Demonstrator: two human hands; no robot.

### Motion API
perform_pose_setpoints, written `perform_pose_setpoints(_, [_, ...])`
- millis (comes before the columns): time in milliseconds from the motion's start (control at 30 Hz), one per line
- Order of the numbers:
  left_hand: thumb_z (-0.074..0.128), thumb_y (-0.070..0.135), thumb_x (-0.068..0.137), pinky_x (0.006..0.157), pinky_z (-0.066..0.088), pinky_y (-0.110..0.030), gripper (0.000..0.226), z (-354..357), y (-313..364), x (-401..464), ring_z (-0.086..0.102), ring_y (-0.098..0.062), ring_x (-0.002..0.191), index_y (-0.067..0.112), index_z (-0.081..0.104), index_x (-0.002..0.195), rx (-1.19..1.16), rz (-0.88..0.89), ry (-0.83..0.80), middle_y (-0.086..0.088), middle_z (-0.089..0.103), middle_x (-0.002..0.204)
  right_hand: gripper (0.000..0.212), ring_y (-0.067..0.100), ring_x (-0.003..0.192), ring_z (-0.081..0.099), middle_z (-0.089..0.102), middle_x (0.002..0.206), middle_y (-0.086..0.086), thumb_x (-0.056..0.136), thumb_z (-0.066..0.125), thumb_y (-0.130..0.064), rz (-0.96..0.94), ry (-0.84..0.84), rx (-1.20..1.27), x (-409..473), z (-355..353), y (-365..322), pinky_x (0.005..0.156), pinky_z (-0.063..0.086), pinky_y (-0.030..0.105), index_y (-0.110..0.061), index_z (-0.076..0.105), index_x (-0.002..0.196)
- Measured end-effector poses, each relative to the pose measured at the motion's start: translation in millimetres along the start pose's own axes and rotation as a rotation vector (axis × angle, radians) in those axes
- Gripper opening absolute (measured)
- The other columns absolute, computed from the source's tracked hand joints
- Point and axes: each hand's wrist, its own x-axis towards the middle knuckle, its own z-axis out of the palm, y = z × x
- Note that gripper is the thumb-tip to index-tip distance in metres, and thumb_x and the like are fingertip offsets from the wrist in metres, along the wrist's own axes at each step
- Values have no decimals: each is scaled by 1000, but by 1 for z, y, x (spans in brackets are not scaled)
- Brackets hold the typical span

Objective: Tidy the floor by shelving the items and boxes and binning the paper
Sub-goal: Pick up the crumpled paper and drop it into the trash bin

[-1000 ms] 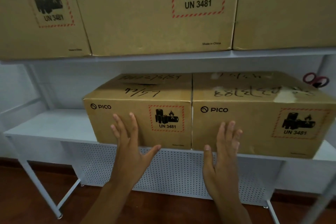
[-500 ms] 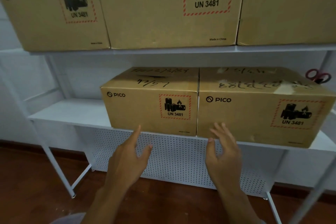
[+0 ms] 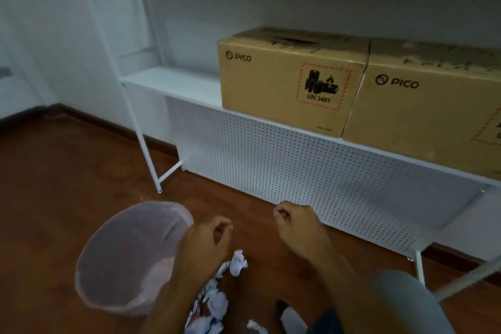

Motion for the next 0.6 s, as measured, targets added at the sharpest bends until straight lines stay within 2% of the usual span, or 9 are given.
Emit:
perform_pose_setpoints(67, [60, 32, 92, 72, 56, -30, 10, 8, -20, -21, 64, -1, 73, 35, 69, 93, 20, -33, 9, 19, 70, 81, 17, 3, 72, 62, 69, 81, -12, 94, 55, -28, 5, -131, -53, -8, 23, 1, 68, 54, 26, -25, 71, 92])
perform_pose_setpoints(133, [60, 31, 91, 68, 50, -20, 10, 16, -38, -46, 62, -1, 73, 34, 70, 90, 35, -106, 11, 20, 69, 81, 17, 4, 72, 58, 67, 82, -10, 95, 54, -27, 5, -252, -88, -20, 46, 1, 62, 46, 21, -24, 71, 93])
perform_pose_setpoints(200, [59, 32, 91, 65, 45, -13, 11, 26, -59, -70, 62, -1, 73, 34, 70, 88, 20, -171, -7, 22, 68, 81, 17, 8, 76, 59, 71, 90, -3, 95, 56, -25, -19, -334, -117, -33, 68, 1, 67, 47, 23, -21, 72, 96])
perform_pose_setpoints(300, [53, 41, 90, 66, 50, -26, 16, 47, -95, -108, 65, -6, 73, 31, 65, 84, 46, -266, -78, 14, 71, 81, 22, 19, 90, 65, 73, 100, 4, 97, 54, -26, -14, -464, -179, -54, 102, 9, 86, 53, 32, -15, 71, 103])
perform_pose_setpoints(367, [47, 47, 84, 70, 51, -30, 26, 61, -118, -134, 65, -9, 75, 29, 66, 82, 20, -337, -110, 12, 71, 81, 25, 27, 98, 66, 71, 105, 9, 98, 51, -29, 19, -567, -223, -67, 127, 18, 86, 53, 36, -13, 69, 107])
perform_pose_setpoints(433, [43, 45, 80, 77, 52, -32, 33, 75, -140, -155, 65, -11, 82, 28, 70, 83, 4, -355, -143, 11, 72, 87, 28, 31, 102, 66, 71, 109, 10, 97, 52, -32, 31, -625, -264, -82, 150, 27, 85, 50, 36, -14, 68, 111])
perform_pose_setpoints(500, [49, 39, 85, 84, 52, -34, 28, 88, -158, -171, 63, -14, 90, 23, 71, 91, 28, -373, -206, 10, 67, 97, 27, 27, 98, 65, 70, 108, 8, 96, 54, -29, -5, -661, -262, -97, 171, 36, 83, 49, 34, -11, 68, 111])
perform_pose_setpoints(567, [59, 41, 90, 86, 48, -29, 27, 98, -172, -186, 61, -17, 101, 24, 66, 110, 47, -492, -283, 7, 61, 111, 22, 18, 80, 59, 67, 92, 6, 94, 55, -24, -18, -706, -216, -113, 191, 48, 73, 43, 30, -5, 68, 96])
perform_pose_setpoints(600, [61, 43, 90, 82, 46, -24, 30, 104, -181, -194, 61, -16, 102, 25, 63, 114, 49, -534, -318, 6, 62, 114, 23, 17, 73, 57, 64, 84, 4, 91, 55, -23, -4, -727, -194, -120, 202, 57, 69, 45, 33, -3, 65, 86])
